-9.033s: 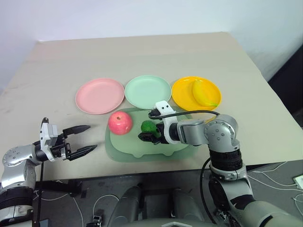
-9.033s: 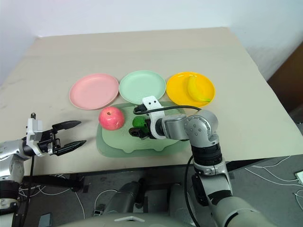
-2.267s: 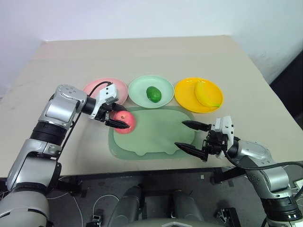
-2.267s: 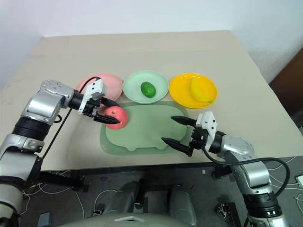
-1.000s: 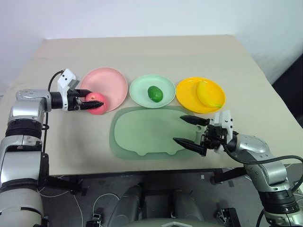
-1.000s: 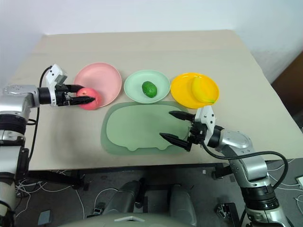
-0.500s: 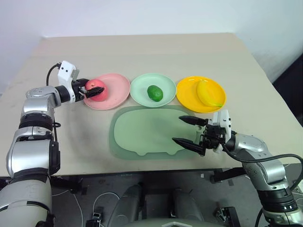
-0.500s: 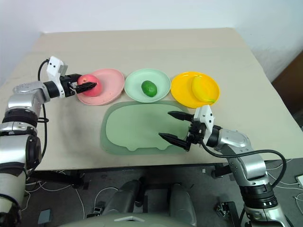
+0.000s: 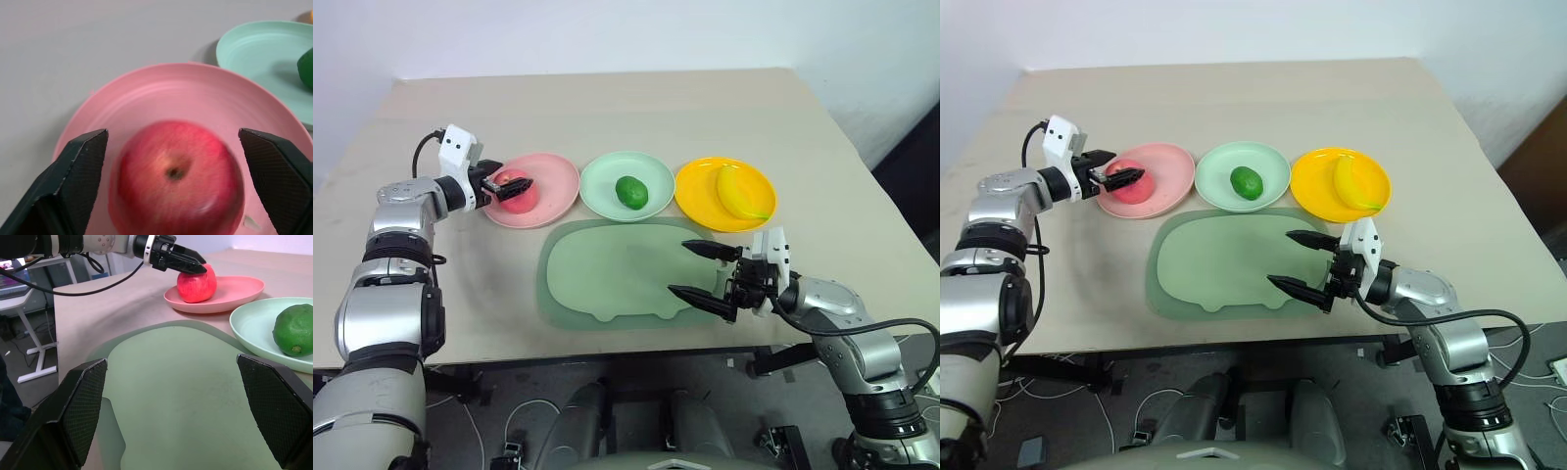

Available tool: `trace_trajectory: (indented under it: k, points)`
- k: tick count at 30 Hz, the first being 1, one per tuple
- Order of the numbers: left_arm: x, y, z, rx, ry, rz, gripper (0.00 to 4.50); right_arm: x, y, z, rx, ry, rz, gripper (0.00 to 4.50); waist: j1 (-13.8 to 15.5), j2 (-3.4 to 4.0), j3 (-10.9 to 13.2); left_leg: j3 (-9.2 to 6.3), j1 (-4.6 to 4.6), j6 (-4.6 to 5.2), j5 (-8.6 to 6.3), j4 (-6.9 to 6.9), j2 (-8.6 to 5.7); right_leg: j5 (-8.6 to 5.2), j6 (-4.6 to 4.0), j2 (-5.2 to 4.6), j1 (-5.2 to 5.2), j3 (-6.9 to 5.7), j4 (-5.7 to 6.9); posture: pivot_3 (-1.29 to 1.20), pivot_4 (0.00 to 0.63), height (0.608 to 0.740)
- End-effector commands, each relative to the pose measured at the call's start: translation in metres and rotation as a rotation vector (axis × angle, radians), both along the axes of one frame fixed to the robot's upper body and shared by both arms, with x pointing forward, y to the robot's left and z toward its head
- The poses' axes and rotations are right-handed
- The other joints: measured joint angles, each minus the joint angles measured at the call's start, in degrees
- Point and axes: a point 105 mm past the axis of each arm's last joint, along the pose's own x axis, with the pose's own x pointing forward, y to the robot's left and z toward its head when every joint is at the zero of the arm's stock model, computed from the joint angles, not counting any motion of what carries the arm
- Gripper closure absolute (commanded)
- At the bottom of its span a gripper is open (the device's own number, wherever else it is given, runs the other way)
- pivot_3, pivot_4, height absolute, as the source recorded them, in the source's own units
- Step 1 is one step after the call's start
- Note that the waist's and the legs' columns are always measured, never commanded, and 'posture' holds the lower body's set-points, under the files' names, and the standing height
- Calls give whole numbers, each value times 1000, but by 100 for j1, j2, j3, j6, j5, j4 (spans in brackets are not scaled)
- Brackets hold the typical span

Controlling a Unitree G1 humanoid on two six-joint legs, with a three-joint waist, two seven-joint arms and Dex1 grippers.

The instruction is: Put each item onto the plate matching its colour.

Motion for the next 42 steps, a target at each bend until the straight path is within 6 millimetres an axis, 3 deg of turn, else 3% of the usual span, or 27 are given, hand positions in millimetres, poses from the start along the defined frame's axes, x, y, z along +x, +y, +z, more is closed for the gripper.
trace_trajectory:
  k: [1,7,14,19,23,29,35,42]
  points:
    - [3,1,31,-32,-105,4,10,0,3,9,20,-32,12,0,-2,0,0,0,0,0,0,0,0,0,0,0,0,0,0,0,150,737]
    - [-8,3,60,-93,-174,-77,10,1,-2,10,16,-35,5,0,-7,0,0,1,0,-1,1,2,0,0,0,1,-1,0,3,0,150,737]
    - [-44,20,60,-2,-227,-155,10,4,-11,13,-4,-42,-15,0,-50,5,-2,7,8,-3,2,-2,5,3,-6,1,-1,10,6,0,150,737]
    - [-79,34,51,-35,-246,-180,10,10,-22,16,-20,-51,-41,0,-21,5,-2,5,9,-4,4,0,10,10,-18,2,-5,11,4,0,150,737]
    - [-118,43,31,-104,-218,-204,10,14,-30,21,-30,-59,-48,0,-30,9,-4,5,17,-3,4,-4,11,10,-23,-1,-6,14,-11,0,150,737]
    - [-138,60,12,-135,-280,-117,10,16,-41,23,-52,-61,-61,0,35,10,-4,2,18,-15,-4,-10,13,1,-46,-2,-7,10,-19,0,150,737]
    - [-157,61,-10,-138,-271,-133,10,16,-59,23,-98,-52,-88,0,6,10,-5,7,17,-14,-4,-12,11,4,-53,-4,-8,16,-29,0,150,737]
    - [-175,65,-25,-120,-242,-138,10,11,-98,22,-179,-47,-158,0,9,12,-5,8,17,-14,-4,-18,12,3,-54,-5,-8,17,-34,0,150,737]
